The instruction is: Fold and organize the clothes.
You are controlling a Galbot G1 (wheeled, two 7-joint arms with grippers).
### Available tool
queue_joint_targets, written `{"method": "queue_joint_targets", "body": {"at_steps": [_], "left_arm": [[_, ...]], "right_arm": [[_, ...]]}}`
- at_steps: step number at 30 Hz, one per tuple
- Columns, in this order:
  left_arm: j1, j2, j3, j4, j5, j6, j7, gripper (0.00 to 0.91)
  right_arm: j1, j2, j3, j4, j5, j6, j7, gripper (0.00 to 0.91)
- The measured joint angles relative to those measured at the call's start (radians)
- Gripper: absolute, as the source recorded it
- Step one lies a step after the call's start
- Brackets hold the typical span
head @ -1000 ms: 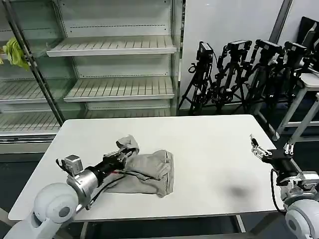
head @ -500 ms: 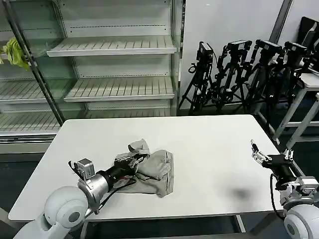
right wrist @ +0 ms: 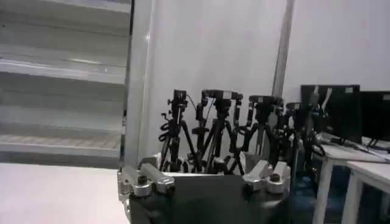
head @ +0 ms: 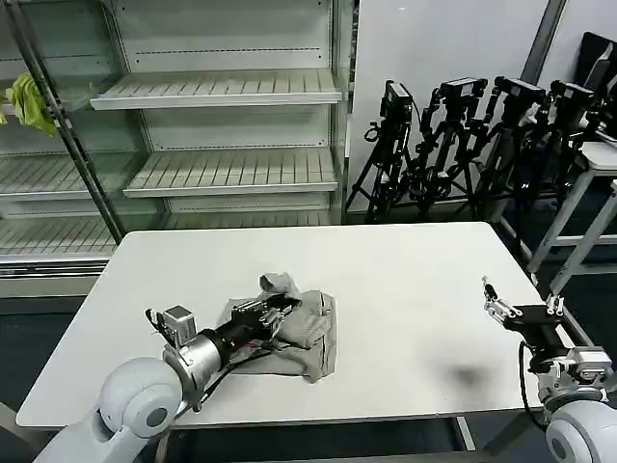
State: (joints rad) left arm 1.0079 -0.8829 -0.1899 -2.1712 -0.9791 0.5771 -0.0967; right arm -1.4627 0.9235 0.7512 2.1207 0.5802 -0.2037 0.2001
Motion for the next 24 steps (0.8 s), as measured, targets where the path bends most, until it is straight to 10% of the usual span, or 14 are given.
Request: {"method": "queue_joint_targets", "body": {"at_steps": [24], "left_arm": [[0.078, 0.020, -0.119, 0.028, 0.068, -0.004, 0.000, 0.907]], "right_arm": [[0.030, 0.017, -0.042, 0.008, -0.013, 0.005, -0.005, 0.907]]}}
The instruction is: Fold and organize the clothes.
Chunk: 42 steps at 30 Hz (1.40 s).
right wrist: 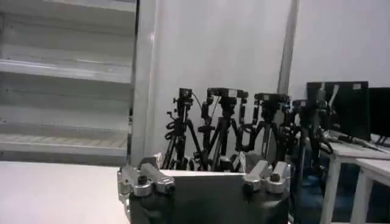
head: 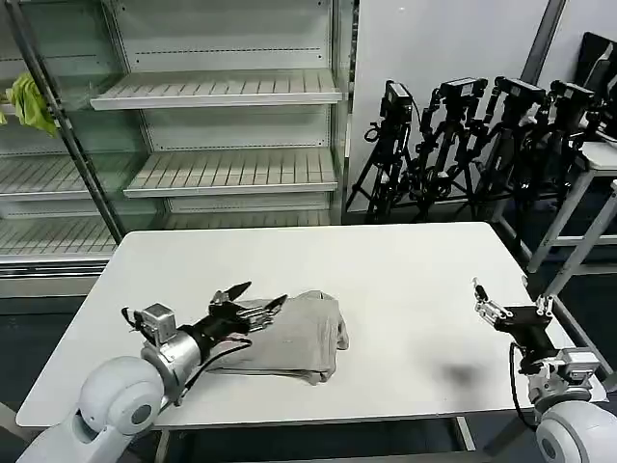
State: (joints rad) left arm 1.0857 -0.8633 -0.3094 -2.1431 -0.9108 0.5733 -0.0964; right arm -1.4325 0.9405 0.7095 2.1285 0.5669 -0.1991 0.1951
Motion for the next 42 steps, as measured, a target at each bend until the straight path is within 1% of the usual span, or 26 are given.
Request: {"method": "queue_joint_targets", "body": {"at_steps": [13, 28, 29, 30, 31, 32, 34, 35, 36, 37, 39, 42], "left_arm": [[0.109, -0.030, -0.083, 0.122, 0.049, 0.003, -0.020, 0.907], [0.193, -0.041, -0.094, 0.127, 0.084, 0.004, -0.019, 0.907], [0.197, -0.043, -0.094, 0.127, 0.088, 0.004, -0.018, 0.846], [0.199, -0.045, -0.093, 0.127, 0.091, 0.004, -0.017, 0.705], [0.201, -0.047, -0.093, 0.127, 0.092, 0.004, -0.016, 0.494], [0.202, -0.049, -0.092, 0.128, 0.095, 0.004, -0.014, 0.312], [0.202, -0.053, -0.089, 0.132, 0.101, 0.003, -0.013, 0.212], [0.201, -0.055, -0.089, 0.133, 0.103, 0.003, -0.011, 0.111], [0.201, -0.057, -0.088, 0.134, 0.105, 0.003, -0.010, 0.091], [0.200, -0.059, -0.087, 0.135, 0.107, 0.002, -0.009, 0.050], [0.198, -0.065, -0.086, 0.137, 0.111, 0.002, -0.008, 0.040], [0.197, -0.070, -0.085, 0.136, 0.112, 0.002, -0.005, 0.050]], "right_arm": [[0.003, 0.006, -0.011, 0.034, 0.003, 0.014, -0.008, 0.907], [0.001, 0.025, -0.026, 0.060, 0.002, 0.018, -0.010, 0.907], [-0.001, 0.025, -0.026, 0.062, 0.002, 0.018, -0.010, 0.907], [-0.002, 0.026, -0.026, 0.064, 0.002, 0.018, -0.011, 0.907], [-0.003, 0.027, -0.026, 0.065, 0.002, 0.019, -0.011, 0.907], [-0.005, 0.028, -0.026, 0.067, 0.002, 0.019, -0.011, 0.907], [-0.007, 0.030, -0.026, 0.070, 0.002, 0.019, -0.011, 0.907], [-0.009, 0.033, -0.026, 0.071, 0.001, 0.019, -0.011, 0.907], [-0.011, 0.034, -0.026, 0.072, 0.001, 0.019, -0.011, 0.907], [-0.012, 0.035, -0.026, 0.072, 0.000, 0.019, -0.011, 0.907], [-0.015, 0.038, -0.026, 0.073, -0.001, 0.020, -0.012, 0.907], [-0.016, 0.039, -0.026, 0.076, -0.002, 0.020, -0.013, 0.907]]}}
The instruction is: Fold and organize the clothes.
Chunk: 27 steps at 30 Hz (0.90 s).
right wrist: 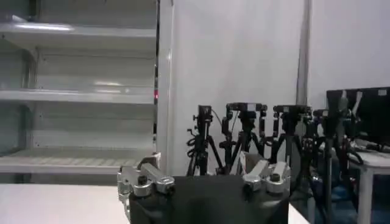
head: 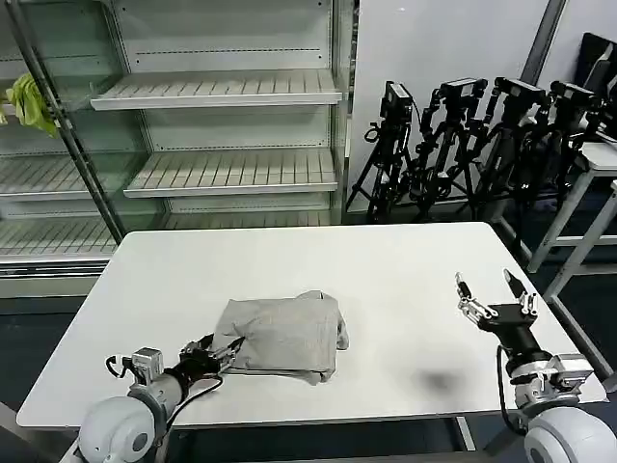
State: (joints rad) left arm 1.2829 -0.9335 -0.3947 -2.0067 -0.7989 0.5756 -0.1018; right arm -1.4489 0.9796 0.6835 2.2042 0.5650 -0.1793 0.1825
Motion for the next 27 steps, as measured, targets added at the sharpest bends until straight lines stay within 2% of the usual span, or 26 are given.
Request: {"method": "queue_joint_targets", "body": {"at_steps": [27], "left_arm": [[0.007, -0.018, -0.016, -0.022, 0.019, -0.003, 0.015, 0.040]], "right_arm": [[-0.031, 0.016, 0.023, 0.038, 0.000, 0.004, -0.001, 0.907]]}}
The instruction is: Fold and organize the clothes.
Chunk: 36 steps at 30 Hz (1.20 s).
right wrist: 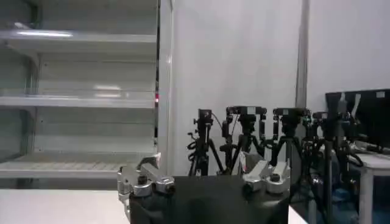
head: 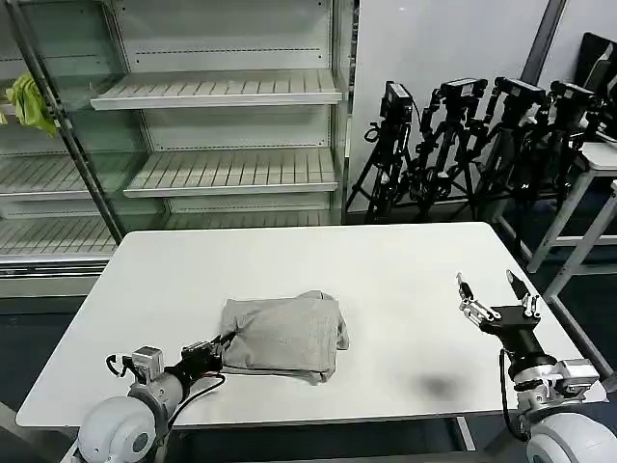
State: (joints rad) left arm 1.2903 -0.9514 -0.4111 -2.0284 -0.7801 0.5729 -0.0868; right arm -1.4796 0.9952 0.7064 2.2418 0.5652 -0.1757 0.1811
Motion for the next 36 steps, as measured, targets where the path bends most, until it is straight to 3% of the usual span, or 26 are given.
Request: {"method": "queue_joint_targets", "body": {"at_steps": [7, 16, 27, 36], "left_arm": [[0.009, 0.014, -0.039, 0.018, -0.006, -0.010, -0.011, 0.040], [0.029, 0.052, -0.189, 0.053, -0.062, -0.005, -0.035, 0.040], [0.072, 0.162, -0.410, 0.072, -0.129, -0.006, -0.069, 0.040], [0.079, 0.262, -0.551, 0.054, -0.070, -0.013, -0.068, 0.050]], "right_arm": [[0.007, -0.006, 0.002, 0.008, 0.004, 0.000, 0.000, 0.907], [0.036, -0.015, -0.016, -0.002, 0.013, 0.000, 0.000, 0.907], [0.069, -0.036, -0.027, -0.012, 0.036, 0.009, -0.007, 0.907], [0.081, -0.046, -0.025, -0.014, 0.055, 0.019, -0.010, 0.907]]}}
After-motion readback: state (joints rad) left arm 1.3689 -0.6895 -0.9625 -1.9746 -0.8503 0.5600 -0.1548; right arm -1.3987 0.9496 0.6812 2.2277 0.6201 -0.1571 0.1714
